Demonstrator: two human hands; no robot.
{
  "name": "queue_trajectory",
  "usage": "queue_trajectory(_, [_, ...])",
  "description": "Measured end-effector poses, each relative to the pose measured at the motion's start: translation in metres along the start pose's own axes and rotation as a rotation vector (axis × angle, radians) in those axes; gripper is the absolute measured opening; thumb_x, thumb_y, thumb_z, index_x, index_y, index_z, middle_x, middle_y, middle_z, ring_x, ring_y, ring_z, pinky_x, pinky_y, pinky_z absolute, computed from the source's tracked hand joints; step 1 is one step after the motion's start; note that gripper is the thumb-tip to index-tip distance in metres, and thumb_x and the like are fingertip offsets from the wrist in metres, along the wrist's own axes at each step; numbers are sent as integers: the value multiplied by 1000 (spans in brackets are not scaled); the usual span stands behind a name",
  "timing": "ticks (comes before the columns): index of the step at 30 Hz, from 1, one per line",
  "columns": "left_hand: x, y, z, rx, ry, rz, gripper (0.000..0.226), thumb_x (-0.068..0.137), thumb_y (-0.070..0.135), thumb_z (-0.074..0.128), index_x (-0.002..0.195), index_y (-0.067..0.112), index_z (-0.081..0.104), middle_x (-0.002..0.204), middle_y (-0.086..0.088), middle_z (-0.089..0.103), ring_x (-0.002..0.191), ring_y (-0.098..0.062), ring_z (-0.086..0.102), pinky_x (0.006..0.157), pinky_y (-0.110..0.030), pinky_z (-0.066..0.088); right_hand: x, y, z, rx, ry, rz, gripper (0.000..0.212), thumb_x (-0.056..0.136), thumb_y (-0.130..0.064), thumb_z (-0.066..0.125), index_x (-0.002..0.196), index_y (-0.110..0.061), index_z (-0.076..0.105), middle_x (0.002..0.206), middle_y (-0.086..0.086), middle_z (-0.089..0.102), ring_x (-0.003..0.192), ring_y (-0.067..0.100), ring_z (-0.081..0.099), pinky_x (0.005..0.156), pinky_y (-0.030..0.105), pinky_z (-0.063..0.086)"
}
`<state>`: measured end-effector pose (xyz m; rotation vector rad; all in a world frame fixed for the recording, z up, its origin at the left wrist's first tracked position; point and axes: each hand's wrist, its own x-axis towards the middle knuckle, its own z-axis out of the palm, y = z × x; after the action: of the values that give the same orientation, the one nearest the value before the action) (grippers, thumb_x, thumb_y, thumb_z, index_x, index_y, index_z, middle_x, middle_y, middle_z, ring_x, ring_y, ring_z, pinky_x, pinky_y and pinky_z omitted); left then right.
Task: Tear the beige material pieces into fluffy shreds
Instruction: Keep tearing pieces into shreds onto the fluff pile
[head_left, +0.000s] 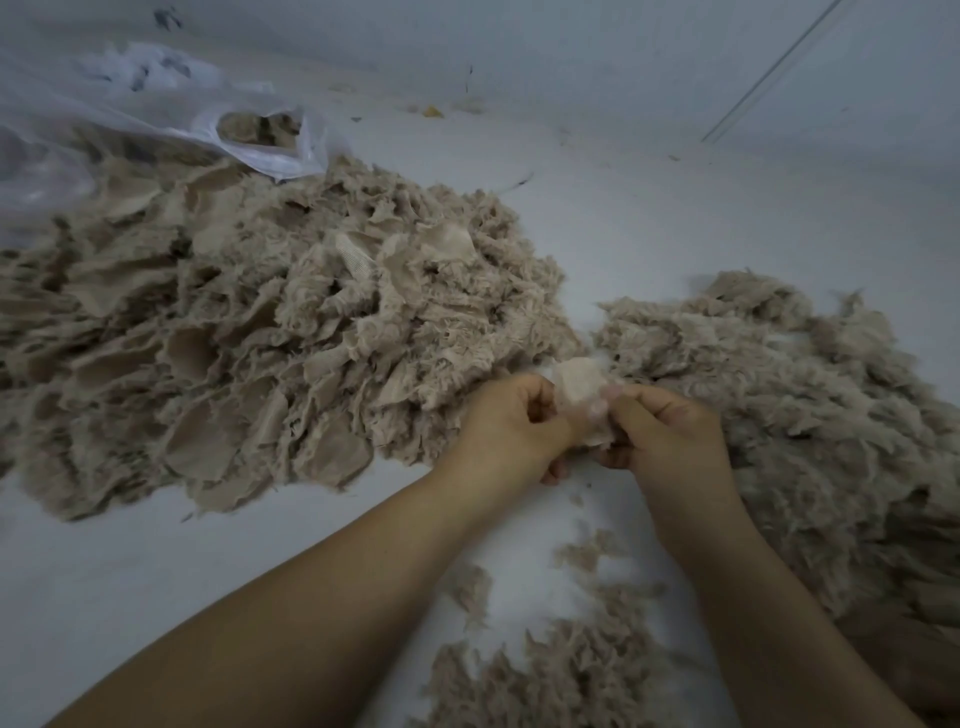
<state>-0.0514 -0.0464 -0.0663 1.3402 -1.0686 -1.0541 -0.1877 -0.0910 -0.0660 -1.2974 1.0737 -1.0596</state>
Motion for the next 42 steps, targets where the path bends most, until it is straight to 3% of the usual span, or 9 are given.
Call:
queue_trajectory(4, [-1,-3,-5,-64,-16,34,21,89,-2,66,75,10,55,51,-3,59,37,-14,52,40,-22,44,2,-2,0,59,18,84,26,100,-12,57,81,0,70,73,21,71,61,26,68,56,32,55])
queue_trajectory(10, [-9,-9,-7,-50,39,212,15,93,-1,58,91,14,54,52,-8,54,40,-16,46,43,-24,38,-3,-1,1,-191,-77,-21,18,94,-9,66,78,-14,72,56,1,68,49,6,62,50,16,48])
queue_trajectory(15, [-6,4,-28,598,309,590,24,81,23,50,82,22,73,64,13,65,52,-9,58,53,-22,45,3,0,-2,-31,30,51,19,96,-1,59,83,-9,71,61,1,69,50,7,59,49,17,48])
queue_trajectory(18, [-1,14,-44,1317,219,330,24,88,28,48,93,21,71,84,-3,71,78,-27,68,57,-28,42,4,0,-2,67,99,57,19,99,-2,55,89,-7,70,58,-2,66,48,5,55,46,16,45])
queue_trajectory(24, [-2,39,-25,1578,244,245,23,90,27,54,70,16,54,66,0,53,69,-26,63,46,-23,14,3,-2,-2,132,188,-4,27,100,-2,52,84,-9,72,54,-4,59,46,4,45,42,15,37])
queue_trajectory(27, [2,47,5,1500,172,382,44,87,32,60,59,18,28,55,2,36,58,-26,49,45,-22,12,4,-2,-2,156,217,-30,26,100,-2,51,85,-9,71,54,-5,58,46,4,45,43,16,37])
queue_trajectory(33, [31,23,36,1124,-33,240,7,90,26,56,92,20,59,97,-8,65,90,-29,63,59,-31,36,5,-5,-3,191,199,-32,22,101,-2,51,95,-12,70,74,-5,75,44,1,46,45,15,41])
queue_trajectory(38, [23,3,18,758,-51,341,27,87,10,64,64,12,50,59,0,47,61,-21,49,55,-32,38,14,3,-6,-1,144,111,21,104,-13,49,112,-9,68,93,-6,75,38,5,47,39,16,38])
queue_trajectory(42, [5,6,1,472,26,335,32,83,13,73,60,2,55,51,7,38,47,-4,34,46,-17,29,16,8,-9,-35,151,152,23,103,-13,50,118,-10,67,65,-2,68,37,6,49,36,18,36])
